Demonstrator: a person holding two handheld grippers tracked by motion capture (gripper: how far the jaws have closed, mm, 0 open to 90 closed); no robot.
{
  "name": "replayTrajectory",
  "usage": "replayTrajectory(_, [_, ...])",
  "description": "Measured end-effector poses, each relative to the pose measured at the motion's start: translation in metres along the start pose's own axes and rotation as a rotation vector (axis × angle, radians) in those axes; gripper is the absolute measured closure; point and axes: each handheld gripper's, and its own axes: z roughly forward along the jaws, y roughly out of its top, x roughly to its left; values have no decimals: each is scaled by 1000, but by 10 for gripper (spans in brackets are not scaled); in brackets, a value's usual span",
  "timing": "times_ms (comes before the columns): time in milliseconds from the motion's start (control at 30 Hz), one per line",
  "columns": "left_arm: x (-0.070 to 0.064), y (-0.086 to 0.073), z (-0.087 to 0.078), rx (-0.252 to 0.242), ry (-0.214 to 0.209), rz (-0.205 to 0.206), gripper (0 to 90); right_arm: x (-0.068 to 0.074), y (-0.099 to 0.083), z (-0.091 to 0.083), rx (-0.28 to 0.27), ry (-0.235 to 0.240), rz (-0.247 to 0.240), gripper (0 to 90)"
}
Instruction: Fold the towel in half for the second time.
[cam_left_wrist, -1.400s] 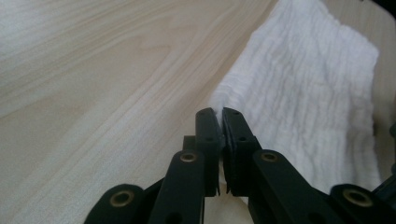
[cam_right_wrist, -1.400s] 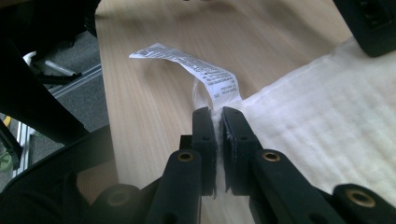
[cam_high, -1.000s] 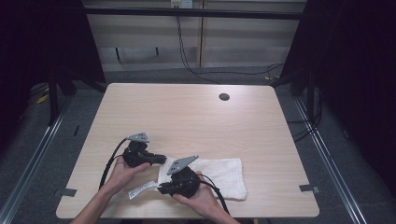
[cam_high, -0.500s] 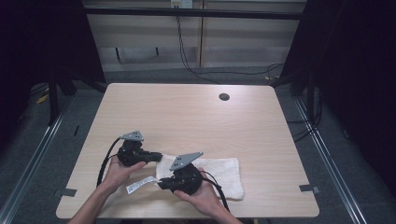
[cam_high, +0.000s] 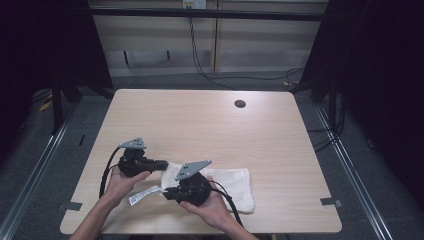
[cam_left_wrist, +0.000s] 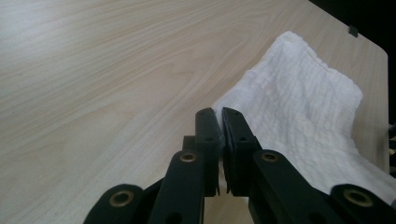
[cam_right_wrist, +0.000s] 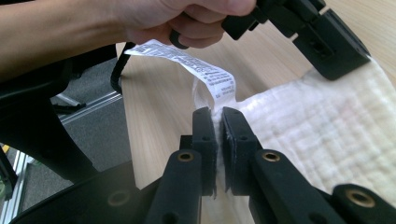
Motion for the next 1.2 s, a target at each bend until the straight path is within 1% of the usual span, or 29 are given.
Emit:
replayTrajectory(133, [3,0,-8,-20,6,-10,860,2,7,3,-6,3,-14,844])
replayTrajectory(233, [5,0,-16,-34,12,-32,858,2,13,3,-18,0,-20,844])
replayTrajectory(300, [5,0,-21,-42,26,-35,859,1,19,2,-31,2,-28,845])
replayTrajectory(400, [7,2,-28,-58,24,-50,859,1,26,2,-36,13,-36,845])
replayTrajectory(467, [7,7,-34,-59,45,-27,859,3,32,3,-43,22,-45,846])
replayTrajectory(500, [6,9,-37,-73,50,-20,858,4,34,3,-50,23,-49,846])
replayTrajectory(533, [5,12,-40,-81,63,0,857,4,37,3,-59,29,-48,846])
replayTrajectory(567, [5,14,-43,-84,65,15,857,4,40,3,-69,34,-54,846])
replayTrajectory(600, [5,15,-44,-95,63,7,858,4,45,4,-82,40,-60,847])
replayTrajectory(633, [6,15,-46,-102,61,1,858,4,45,4,-82,40,-60,847])
replayTrajectory(667, [6,16,-46,-109,63,-3,858,4,49,4,-90,45,-66,848])
replayTrajectory(733, [8,16,-46,-98,54,-8,858,5,51,5,-95,44,-69,847])
replayTrajectory(767, [9,16,-45,-103,42,-16,858,5,51,5,-100,45,-69,848])
replayTrajectory(800, [9,16,-44,-99,43,-18,858,5,50,6,-98,45,-69,848])
replayTrajectory(867, [9,16,-40,-89,42,-17,858,5,44,7,-96,40,-64,848])
replayTrajectory(933, [6,16,-36,-69,43,-5,858,4,39,6,-95,40,-52,848])
replayTrajectory(1033, [1,17,-30,-57,30,12,858,6,32,1,-88,30,-53,849])
replayTrajectory(1100, [-2,17,-27,-54,20,13,858,8,29,-4,-86,19,-58,850])
replayTrajectory(1200, [-5,17,-22,-45,20,15,858,10,23,-11,-76,-8,-67,850])
